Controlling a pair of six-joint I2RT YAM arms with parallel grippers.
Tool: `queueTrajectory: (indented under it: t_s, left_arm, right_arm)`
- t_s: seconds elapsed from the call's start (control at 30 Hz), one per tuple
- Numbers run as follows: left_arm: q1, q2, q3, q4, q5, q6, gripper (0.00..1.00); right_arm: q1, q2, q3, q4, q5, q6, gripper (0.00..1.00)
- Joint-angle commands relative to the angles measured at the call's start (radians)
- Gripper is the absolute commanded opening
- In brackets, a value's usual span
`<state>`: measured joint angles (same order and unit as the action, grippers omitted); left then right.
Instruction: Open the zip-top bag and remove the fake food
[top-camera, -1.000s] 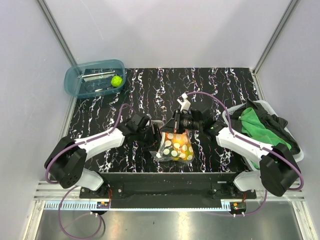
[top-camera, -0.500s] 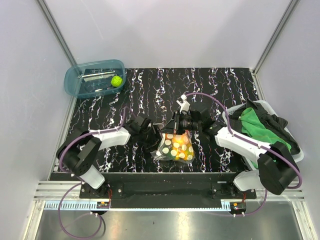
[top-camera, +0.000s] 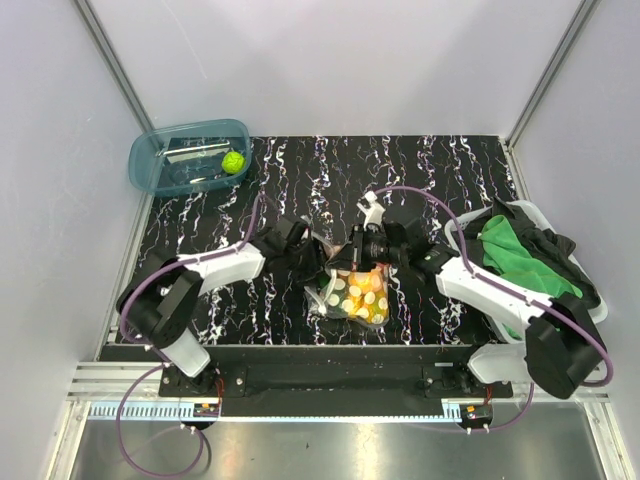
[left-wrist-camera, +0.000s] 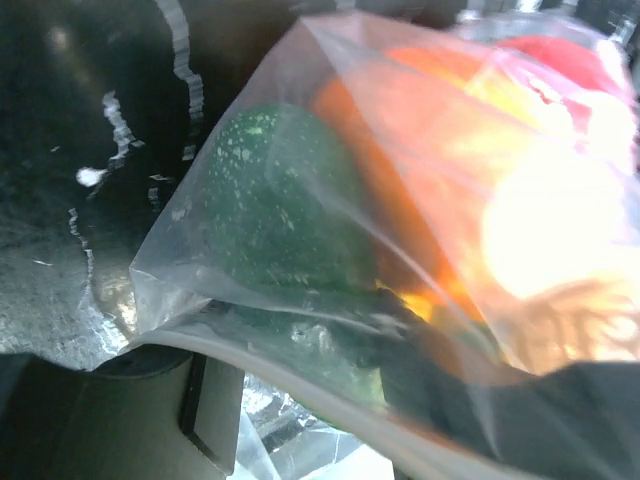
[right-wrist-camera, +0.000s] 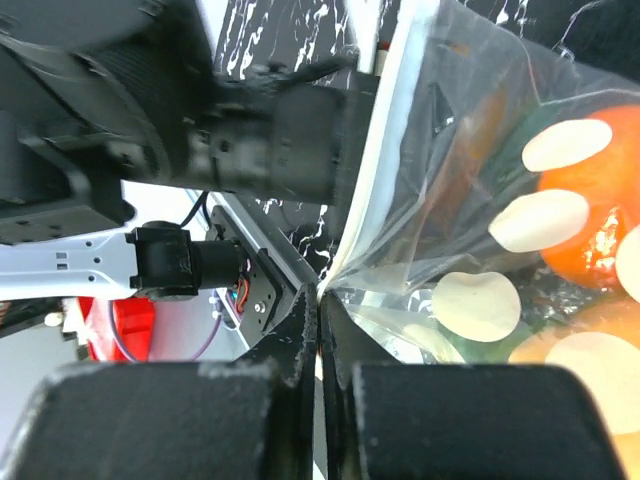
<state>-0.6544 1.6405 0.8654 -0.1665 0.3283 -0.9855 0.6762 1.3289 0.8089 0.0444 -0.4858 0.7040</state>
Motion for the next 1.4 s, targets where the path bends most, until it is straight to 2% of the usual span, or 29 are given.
queueTrajectory:
  t_s: [0.0, 0.07, 0.2, 0.37, 0.67, 0.8, 0.87, 1.0, 1.1, 1.2, 1.37]
  left_arm:
    - [0.002, -0.114, 0.078, -0.011, 0.008, 0.168, 0.04]
    - [-0.005, -0.152, 0.078, -0.024, 0.026, 0.202, 0.00]
    - [-0.014, -0.197, 0.066, -0.036, 0.090, 0.272, 0.00]
    - [-0.037, -0.286, 0.040, -0.050, 0.098, 0.352, 0.00]
    - [-0.039, -0.521, -0.060, 0.119, 0.161, 0.507, 0.00]
    - [-0.039, -0.609, -0.060, 0.091, 0.030, 0.524, 0.00]
    - [-0.037, -0.646, -0.051, 0.090, -0.101, 0.507, 0.00]
    - [-0.033, -0.642, -0.010, 0.162, -0.260, 0.498, 0.00]
    - [0.027, -0.576, 0.079, 0.163, -0.352, 0.486, 0.00]
    - [0.134, -0.515, 0.142, 0.163, -0.367, 0.453, 0.00]
    - [0.314, -0.380, 0.271, 0.288, -0.334, 0.363, 0.00]
  right_arm:
    - [-0.013, -0.086, 0.000, -0.038, 0.061, -0.067, 0.00]
    - [-0.032, -0.111, -0.007, -0.074, 0.062, -0.067, 0.00]
    - [-0.075, -0.137, -0.017, -0.095, 0.036, -0.070, 0.00]
    - [-0.122, -0.158, -0.010, -0.139, 0.023, -0.066, 0.00]
    - [-0.135, -0.177, 0.025, -0.224, 0.020, -0.100, 0.00]
    - [-0.135, -0.172, 0.061, -0.255, -0.010, -0.093, 0.00]
    - [-0.135, -0.166, 0.078, -0.256, -0.048, -0.090, 0.00]
    - [-0.133, -0.155, 0.102, -0.276, -0.102, -0.113, 0.00]
    - [-0.135, -0.140, 0.128, -0.305, -0.137, -0.132, 0.00]
    - [-0.135, -0.143, 0.145, -0.340, -0.120, -0.149, 0.00]
    - [-0.135, -0.151, 0.200, -0.422, -0.091, -0.192, 0.00]
